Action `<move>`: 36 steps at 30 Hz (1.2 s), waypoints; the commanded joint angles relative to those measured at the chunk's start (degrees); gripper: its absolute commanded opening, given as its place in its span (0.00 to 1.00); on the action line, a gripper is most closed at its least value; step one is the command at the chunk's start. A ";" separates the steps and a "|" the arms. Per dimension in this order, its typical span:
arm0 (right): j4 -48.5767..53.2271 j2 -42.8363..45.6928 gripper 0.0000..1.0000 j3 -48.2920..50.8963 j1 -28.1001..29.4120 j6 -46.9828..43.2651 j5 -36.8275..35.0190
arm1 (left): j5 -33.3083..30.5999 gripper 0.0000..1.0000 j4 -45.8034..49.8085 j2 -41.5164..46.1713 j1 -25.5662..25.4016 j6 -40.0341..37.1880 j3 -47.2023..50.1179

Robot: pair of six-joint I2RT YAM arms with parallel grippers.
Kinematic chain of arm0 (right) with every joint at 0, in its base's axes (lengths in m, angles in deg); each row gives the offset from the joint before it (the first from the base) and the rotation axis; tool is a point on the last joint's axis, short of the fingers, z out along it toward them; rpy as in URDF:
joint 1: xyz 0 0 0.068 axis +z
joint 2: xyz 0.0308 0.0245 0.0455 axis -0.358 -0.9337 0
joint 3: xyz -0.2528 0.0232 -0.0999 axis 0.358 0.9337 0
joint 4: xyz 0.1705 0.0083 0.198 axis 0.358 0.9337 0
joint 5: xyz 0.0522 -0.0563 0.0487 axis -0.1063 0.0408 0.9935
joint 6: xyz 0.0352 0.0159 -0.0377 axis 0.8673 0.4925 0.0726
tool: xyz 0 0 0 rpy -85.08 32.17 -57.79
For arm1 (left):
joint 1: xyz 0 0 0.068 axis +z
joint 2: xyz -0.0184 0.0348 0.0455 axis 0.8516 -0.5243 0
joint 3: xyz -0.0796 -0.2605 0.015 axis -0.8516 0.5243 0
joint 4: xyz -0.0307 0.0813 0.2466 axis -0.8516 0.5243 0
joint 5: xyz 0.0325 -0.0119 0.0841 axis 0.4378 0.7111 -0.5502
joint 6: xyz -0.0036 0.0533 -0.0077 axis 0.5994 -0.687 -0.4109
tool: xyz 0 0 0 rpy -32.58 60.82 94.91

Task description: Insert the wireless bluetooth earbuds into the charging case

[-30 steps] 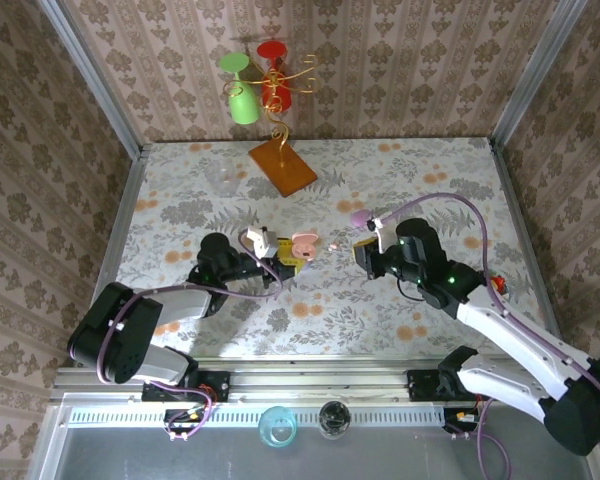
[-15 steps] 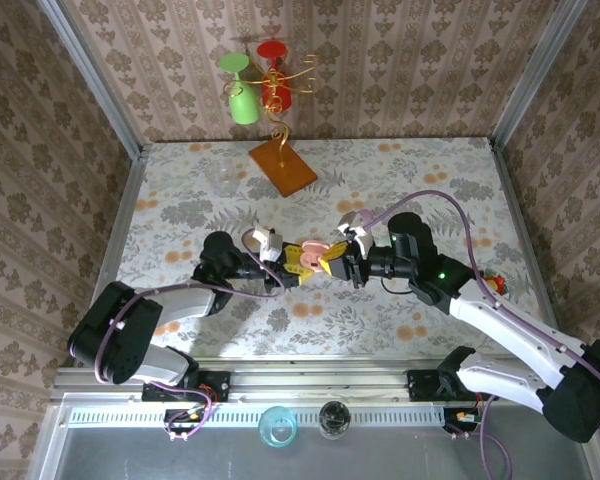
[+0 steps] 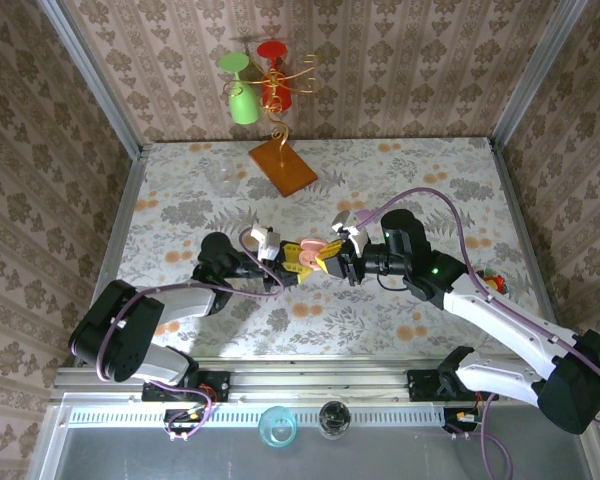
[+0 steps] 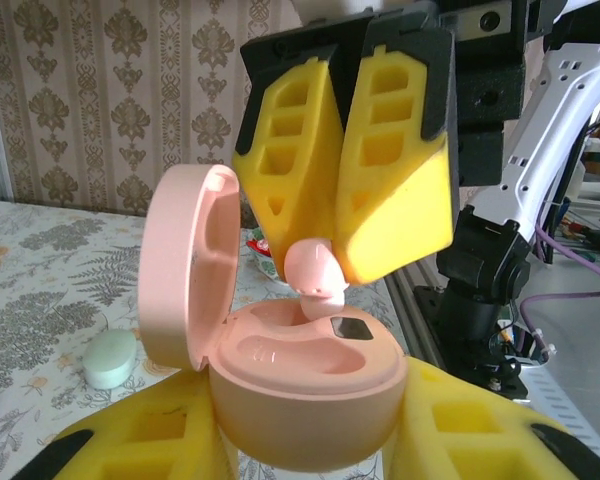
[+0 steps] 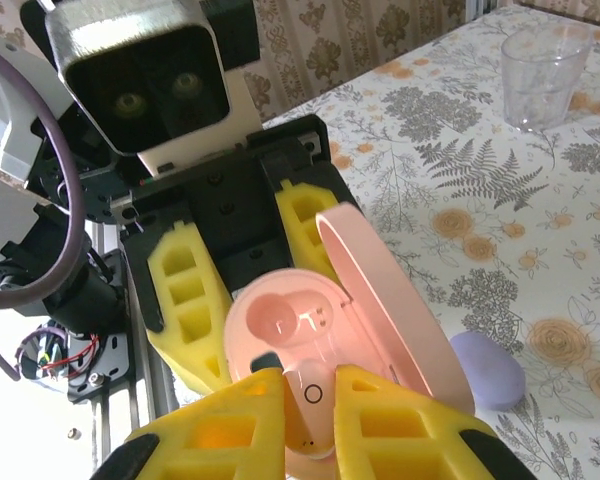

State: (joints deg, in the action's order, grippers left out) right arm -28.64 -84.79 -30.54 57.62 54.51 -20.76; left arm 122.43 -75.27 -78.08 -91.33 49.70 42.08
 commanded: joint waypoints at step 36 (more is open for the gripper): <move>5.65 -16.21 0.53 -5.40 -10.19 26.22 -20.03 | -7.33 0.30 -4.18 10.38 8.05 -0.80 7.84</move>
State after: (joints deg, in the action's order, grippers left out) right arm -27.59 -96.68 -31.74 49.25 76.11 -40.51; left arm 115.90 -77.78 -69.12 -84.75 50.03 49.25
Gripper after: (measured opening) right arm 0.535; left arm 0.343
